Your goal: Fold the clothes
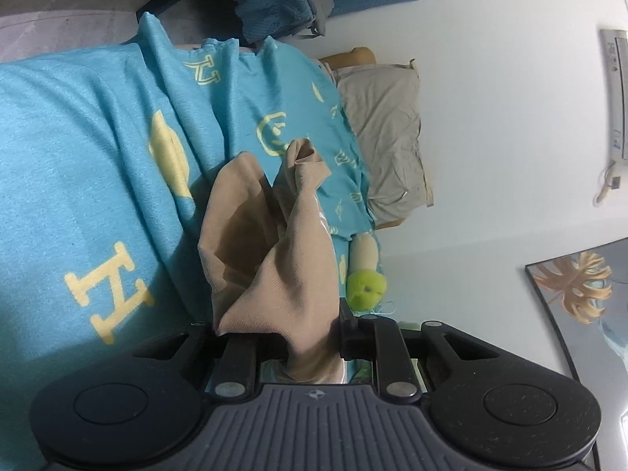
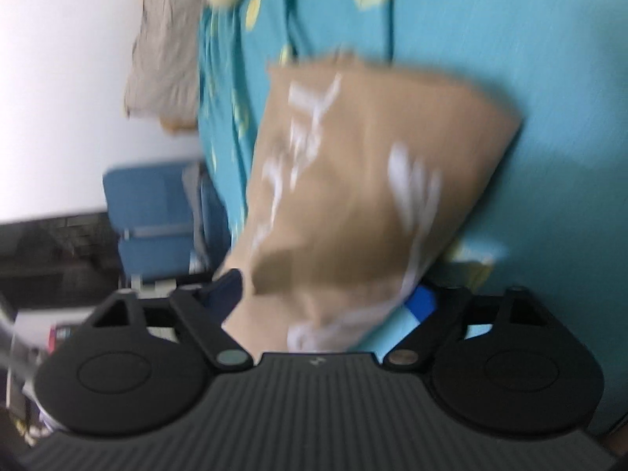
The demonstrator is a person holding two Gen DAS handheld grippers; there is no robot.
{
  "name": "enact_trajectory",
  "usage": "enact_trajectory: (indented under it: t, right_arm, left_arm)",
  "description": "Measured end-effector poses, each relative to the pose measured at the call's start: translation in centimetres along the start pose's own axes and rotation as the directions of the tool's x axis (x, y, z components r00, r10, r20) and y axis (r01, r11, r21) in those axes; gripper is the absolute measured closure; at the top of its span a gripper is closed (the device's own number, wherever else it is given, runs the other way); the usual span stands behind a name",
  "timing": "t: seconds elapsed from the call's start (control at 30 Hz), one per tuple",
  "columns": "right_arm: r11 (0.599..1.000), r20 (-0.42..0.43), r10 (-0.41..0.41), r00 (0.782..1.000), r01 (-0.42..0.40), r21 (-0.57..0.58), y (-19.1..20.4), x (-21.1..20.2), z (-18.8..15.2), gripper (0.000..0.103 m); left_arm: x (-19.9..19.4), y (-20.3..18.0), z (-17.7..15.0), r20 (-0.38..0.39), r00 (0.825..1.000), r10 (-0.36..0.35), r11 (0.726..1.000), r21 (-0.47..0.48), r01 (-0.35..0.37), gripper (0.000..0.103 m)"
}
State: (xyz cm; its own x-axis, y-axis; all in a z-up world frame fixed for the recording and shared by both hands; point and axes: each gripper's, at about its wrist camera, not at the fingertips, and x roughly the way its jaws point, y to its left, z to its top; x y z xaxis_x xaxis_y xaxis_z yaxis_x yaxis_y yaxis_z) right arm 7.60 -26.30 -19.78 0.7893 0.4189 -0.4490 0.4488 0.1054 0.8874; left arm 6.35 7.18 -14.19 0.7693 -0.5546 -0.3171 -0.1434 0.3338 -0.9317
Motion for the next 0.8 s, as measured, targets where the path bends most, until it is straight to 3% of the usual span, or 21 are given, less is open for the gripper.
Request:
enact_trajectory:
  t: [0.07,0.13,0.2,0.3,0.53,0.8]
  right_arm:
    - [0.999,0.03,0.024,0.999,-0.026,0.046,-0.3,-0.4,0.6,0.03]
    - [0.999,0.041,0.039,0.998,-0.04,0.035,0.0,-0.7,0.8,0.051]
    - [0.999,0.051,0.043,0.998,-0.043,-0.011,0.7,-0.9,0.6,0.063]
    - [0.996,0.065,0.05,0.997,-0.045,-0.08,1.8,-1.3,0.3,0.066]
    - [0.984,0.003,0.055,0.998,-0.054,-0.167,4.0,-3.9,-0.4,0.071]
    - [0.967,-0.024,0.116,0.993,-0.119,-0.225,7.2,-9.9,-1.8,0.071]
  left_arm:
    - [-0.4,0.0,-0.2,-0.001,1.0,-0.001,1.0,0.001,0.001,0.083]
    - [-0.9,-0.1,-0.3,-0.001,1.0,-0.006,1.0,0.004,0.006,0.083]
    - [-1.6,-0.4,-0.4,-0.002,1.0,-0.015,1.0,0.011,0.015,0.083]
    - [-2.9,-1.0,-0.6,-0.006,1.0,-0.029,0.999,0.026,0.029,0.084]
    - [-6.4,-4.2,-0.4,-0.016,0.999,-0.051,0.996,0.067,0.052,0.085]
    - [-10.8,-11.9,-3.5,-0.057,0.993,-0.101,0.985,0.138,0.108,0.085]
